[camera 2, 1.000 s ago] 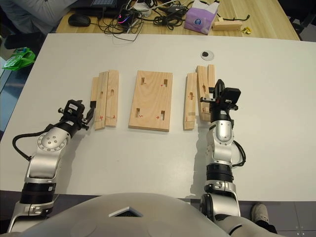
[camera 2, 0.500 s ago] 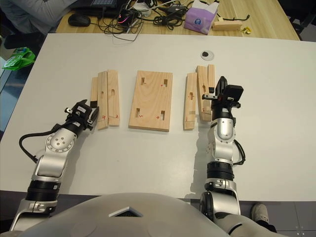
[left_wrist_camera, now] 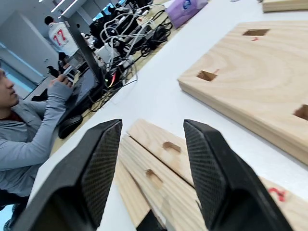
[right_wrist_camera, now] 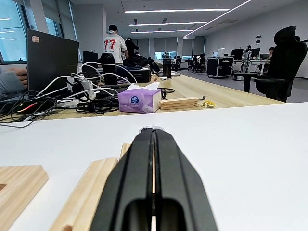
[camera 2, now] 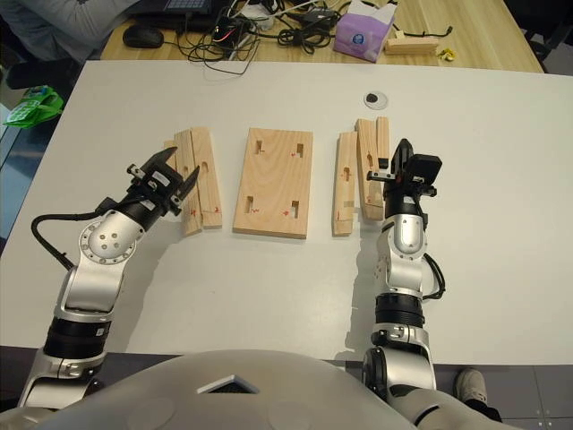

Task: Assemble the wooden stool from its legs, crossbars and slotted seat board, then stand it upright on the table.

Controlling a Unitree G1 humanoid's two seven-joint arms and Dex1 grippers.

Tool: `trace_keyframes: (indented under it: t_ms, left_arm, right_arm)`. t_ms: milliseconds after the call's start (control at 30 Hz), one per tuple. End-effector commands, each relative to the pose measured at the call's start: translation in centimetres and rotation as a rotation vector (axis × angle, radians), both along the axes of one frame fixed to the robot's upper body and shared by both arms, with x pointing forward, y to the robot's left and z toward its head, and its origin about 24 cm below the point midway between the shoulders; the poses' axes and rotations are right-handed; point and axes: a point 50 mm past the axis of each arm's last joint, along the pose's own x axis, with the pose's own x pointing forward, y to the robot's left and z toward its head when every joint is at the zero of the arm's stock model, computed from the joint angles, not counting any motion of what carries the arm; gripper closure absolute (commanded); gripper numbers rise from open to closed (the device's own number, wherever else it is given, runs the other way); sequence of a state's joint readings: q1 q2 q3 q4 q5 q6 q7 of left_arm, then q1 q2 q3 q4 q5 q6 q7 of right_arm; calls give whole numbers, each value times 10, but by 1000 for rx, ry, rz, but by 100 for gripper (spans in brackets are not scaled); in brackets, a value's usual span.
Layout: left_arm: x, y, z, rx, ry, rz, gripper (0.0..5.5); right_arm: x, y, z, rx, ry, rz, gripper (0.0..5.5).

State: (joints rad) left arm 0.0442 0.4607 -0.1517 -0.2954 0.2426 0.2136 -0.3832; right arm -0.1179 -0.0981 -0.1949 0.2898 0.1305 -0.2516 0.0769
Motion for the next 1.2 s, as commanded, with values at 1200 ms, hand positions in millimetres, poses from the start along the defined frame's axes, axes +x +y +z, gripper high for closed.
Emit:
trace_keyframes:
  t_ms: [1200]
  left_arm:
    - [-19, 50, -43, 37, 438, 174, 274]
  right_arm:
    - [-1, 1, -4, -12, 31, 6, 550]
